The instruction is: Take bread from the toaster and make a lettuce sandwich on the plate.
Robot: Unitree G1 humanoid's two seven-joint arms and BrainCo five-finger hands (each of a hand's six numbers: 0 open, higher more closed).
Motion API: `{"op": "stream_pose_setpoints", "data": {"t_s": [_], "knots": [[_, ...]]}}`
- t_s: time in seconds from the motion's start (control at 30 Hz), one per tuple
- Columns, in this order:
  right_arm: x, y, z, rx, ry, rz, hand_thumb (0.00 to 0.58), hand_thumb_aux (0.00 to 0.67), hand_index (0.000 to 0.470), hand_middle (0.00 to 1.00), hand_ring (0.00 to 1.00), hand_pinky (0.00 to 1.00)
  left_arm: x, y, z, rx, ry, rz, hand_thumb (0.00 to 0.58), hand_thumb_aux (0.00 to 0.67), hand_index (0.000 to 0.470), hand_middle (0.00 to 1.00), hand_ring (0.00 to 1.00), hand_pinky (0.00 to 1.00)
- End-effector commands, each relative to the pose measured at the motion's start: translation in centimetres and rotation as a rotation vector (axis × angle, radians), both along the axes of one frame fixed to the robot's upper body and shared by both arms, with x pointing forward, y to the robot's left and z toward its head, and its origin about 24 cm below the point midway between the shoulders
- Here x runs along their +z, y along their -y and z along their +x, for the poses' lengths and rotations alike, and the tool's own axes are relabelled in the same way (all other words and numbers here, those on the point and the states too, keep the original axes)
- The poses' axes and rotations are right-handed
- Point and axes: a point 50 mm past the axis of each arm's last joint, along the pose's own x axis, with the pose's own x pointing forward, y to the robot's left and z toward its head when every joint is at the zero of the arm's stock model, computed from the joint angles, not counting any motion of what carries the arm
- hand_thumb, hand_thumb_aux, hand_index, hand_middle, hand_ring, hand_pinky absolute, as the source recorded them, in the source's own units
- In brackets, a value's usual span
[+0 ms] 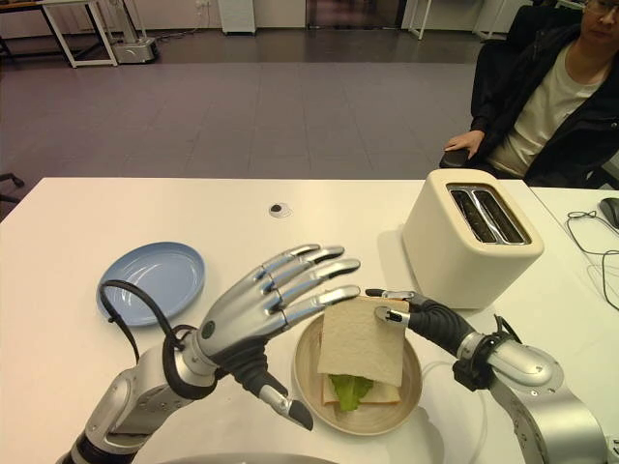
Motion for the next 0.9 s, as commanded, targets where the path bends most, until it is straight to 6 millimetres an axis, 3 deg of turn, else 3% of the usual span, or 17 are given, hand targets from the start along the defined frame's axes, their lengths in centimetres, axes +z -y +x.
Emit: {"op": "stream_pose_setpoints", "data": {"t_s": [0.03, 0.2, 0.5, 0.53, 0.57, 0.67, 0.8, 0.9], "knots": [[-1.0, 0.5, 0.0, 0.030, -0.005, -0.101, 0.580, 0.670, 0.470, 0.00, 0.00, 0.00, -4.6, 0.9, -0.3, -0.086, -0.221, 0.200, 0.000, 0.000, 0.000, 0.00, 0.00, 0.00], [-2.9, -0.4, -0.9, 0.090, -0.035, -0.139, 0.580, 0.670, 0.470, 0.00, 0.00, 0.00, -7.9, 1.5, -1.4, -0.191, -0.386, 0.346, 0.000, 0.000, 0.000, 0.00, 0.00, 0.00], [-5.3, -1.3, -0.5, 0.102, -0.011, -0.234, 0.580, 0.670, 0.470, 0.00, 0.00, 0.00, -10.6, 2.4, -1.4, -0.237, -0.443, 0.470, 0.000, 0.000, 0.000, 0.00, 0.00, 0.00], [-5.3, -1.2, -0.4, 0.100, -0.001, -0.248, 0.578, 0.628, 0.441, 0.00, 0.00, 0.00, -10.7, 2.4, -1.4, -0.240, -0.448, 0.483, 0.000, 0.000, 0.000, 0.00, 0.00, 0.00], [-5.1, -1.1, -0.1, 0.092, 0.020, -0.255, 0.000, 0.000, 0.000, 0.00, 0.00, 0.00, -11.0, 2.3, -1.5, -0.242, -0.459, 0.497, 0.000, 0.000, 0.000, 0.00, 0.00, 0.00], [-2.5, -1.2, 1.1, 0.043, 0.176, -0.223, 0.000, 0.000, 0.000, 0.00, 0.00, 0.00, -11.6, 1.9, -1.7, -0.245, -0.488, 0.541, 0.000, 0.000, 0.000, 0.00, 0.00, 0.00], [3.1, -2.0, 2.3, -0.039, 0.440, -0.016, 0.000, 0.000, 0.000, 0.00, 0.00, 0.00, -12.1, 1.5, -1.7, -0.246, -0.512, 0.570, 0.000, 0.000, 0.000, 0.00, 0.00, 0.00], [5.7, -1.5, 3.0, -0.123, 0.554, 0.149, 0.000, 0.000, 0.000, 0.00, 0.00, 0.00, -11.8, 1.5, -1.3, -0.232, -0.498, 0.559, 0.000, 0.000, 0.000, 0.00, 0.00, 0.00]]}}
